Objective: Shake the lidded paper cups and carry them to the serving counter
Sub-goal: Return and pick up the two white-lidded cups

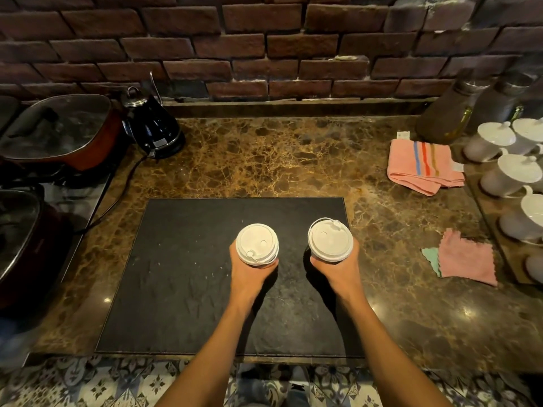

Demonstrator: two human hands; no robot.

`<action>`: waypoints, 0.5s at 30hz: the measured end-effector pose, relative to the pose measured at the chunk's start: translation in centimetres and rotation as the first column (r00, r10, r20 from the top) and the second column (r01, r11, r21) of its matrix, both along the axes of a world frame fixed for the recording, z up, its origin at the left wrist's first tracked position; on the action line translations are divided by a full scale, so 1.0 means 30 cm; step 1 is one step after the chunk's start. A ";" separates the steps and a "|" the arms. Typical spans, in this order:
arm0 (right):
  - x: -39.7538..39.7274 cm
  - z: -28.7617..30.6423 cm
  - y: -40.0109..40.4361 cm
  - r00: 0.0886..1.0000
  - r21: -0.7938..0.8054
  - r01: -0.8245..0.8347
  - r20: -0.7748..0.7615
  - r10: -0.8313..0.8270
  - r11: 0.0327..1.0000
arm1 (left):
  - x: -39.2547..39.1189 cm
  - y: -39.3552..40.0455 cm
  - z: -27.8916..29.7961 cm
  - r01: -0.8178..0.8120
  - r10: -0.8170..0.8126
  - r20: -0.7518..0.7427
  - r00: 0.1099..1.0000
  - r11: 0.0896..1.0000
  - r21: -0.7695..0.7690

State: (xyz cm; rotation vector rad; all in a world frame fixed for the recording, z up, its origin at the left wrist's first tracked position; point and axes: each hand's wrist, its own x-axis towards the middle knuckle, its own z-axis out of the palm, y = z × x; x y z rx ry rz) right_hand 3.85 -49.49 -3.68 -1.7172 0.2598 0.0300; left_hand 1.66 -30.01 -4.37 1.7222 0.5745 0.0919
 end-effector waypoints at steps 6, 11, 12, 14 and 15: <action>0.030 0.039 0.016 0.998 -0.005 -0.053 0.036 0.053 0.999 | 0.002 0.027 0.043 -0.051 0.052 0.011 0.999 0.998 -0.033; 0.037 0.099 0.041 0.993 -0.005 -0.096 0.064 0.096 0.995 | -0.037 0.057 0.102 -0.103 0.106 0.060 0.993 0.994 -0.038; 0.039 0.112 0.049 0.991 -0.012 -0.111 0.069 0.112 0.994 | -0.049 0.066 0.116 -0.119 0.121 0.071 0.990 0.992 -0.032; 0.041 0.133 0.074 0.984 -0.025 -0.151 0.094 0.153 0.988 | -0.080 0.087 0.140 -0.157 0.159 0.096 0.983 0.987 -0.019; 0.036 0.147 0.091 0.978 -0.027 -0.178 0.103 0.180 0.984 | -0.100 0.097 0.154 -0.182 0.183 0.111 0.977 0.983 -0.017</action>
